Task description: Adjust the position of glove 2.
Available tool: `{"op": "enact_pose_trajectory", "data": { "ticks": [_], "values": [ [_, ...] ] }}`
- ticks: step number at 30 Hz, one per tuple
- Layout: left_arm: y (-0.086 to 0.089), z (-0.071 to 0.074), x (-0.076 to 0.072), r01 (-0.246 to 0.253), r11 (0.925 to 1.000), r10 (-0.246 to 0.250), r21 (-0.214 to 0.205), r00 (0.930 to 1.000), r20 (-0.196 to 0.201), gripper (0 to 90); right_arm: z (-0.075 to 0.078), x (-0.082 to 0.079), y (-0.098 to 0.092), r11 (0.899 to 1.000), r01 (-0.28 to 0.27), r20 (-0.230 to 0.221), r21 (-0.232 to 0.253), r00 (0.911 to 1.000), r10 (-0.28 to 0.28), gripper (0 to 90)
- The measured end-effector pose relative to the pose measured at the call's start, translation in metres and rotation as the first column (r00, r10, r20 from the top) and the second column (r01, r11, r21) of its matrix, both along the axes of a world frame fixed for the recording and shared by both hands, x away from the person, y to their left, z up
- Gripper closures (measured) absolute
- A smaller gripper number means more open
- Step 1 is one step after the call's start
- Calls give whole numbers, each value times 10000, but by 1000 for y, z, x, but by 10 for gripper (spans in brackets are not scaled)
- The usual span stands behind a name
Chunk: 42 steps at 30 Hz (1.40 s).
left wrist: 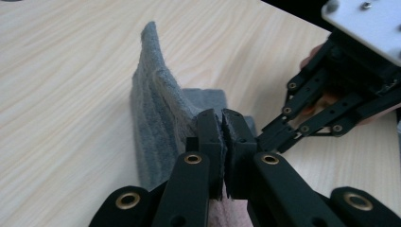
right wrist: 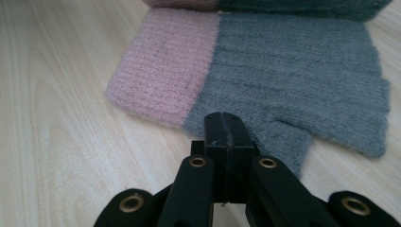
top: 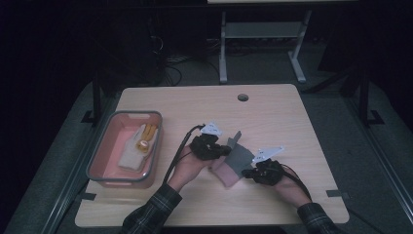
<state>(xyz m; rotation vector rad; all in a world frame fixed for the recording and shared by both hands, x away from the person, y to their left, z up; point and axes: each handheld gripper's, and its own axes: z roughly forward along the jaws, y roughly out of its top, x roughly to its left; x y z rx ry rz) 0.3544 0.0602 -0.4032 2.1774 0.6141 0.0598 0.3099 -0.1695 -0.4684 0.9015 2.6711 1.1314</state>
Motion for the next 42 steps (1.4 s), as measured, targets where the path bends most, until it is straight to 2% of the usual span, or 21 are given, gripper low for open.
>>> {"op": "enact_pose_trajectory", "data": {
  "ticks": [11, 18, 21, 27, 29, 32, 34, 38, 42],
  "values": [
    [-17, -7, -10, 477, 9986, -476, 218, 9988, -65, 872, -1, 0, 1, 10000, -22, 39, -4, 10000, 22, 900],
    [-27, -18, -15, 732, 9965, -718, 415, 9968, -336, 871, -1, 0, 1, 10000, 17, 11, -5, 10000, -17, 900],
    [-32, -23, -17, 991, 9928, -965, 672, 9945, -414, 871, -1, 0, 1, 10000, 40, -13, 16, 10000, -40, 900],
    [-37, -32, -19, 1184, 9883, -1129, 965, 9918, -602, 861, -1, 0, 1, 10000, 28, -7, 12, 10000, -28, 900],
    [-37, -33, -19, 1223, 9886, -1160, 882, 9905, -734, 845, 0, -1, -1, 10000, -22, 57, -2, 10000, 22, 900],
    [-37, -32, -19, 1281, 9895, -1226, 672, 9892, -807, 765, 4, -2, -9, 9999, 82, 217, 121, 9997, -85, 881],
    [-38, -31, -20, 1251, 9896, -1202, 707, 9903, -693, 700, 8, -4, -18, 9990, 373, 208, 255, 9991, -378, 859],
    [-35, -28, -20, 1117, 9908, -1078, 757, 9927, -540, 681, 13, -7, -42, 9952, 927, 512, 310, 9942, -942, 783],
    [-30, -23, -17, 650, 9933, -650, 953, 9979, -37, 555, 13, -7, -65, 9860, 1644, 649, 288, 9840, -1659, 577]
  ]
}}
